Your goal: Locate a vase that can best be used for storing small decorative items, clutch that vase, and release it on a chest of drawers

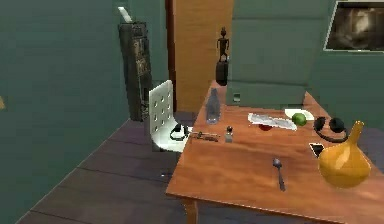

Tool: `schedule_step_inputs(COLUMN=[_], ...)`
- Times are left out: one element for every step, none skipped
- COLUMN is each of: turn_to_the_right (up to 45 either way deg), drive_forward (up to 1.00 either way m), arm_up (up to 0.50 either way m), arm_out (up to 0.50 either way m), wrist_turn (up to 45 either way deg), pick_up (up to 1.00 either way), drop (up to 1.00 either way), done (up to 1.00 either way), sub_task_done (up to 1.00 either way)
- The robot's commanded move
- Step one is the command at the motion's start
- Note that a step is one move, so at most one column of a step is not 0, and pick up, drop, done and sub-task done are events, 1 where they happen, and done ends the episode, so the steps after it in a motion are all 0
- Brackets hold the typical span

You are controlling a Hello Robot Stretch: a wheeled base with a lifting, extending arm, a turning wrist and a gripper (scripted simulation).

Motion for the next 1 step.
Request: schedule_step_inputs(turn_to_the_right=[12.0], drive_forward=[0.00], arm_up=[0.00], arm_out=[0.00], wrist_turn=[0.0], pick_up=[0.00], drop=[0.00], done=[0.00], sub_task_done=[0.00])
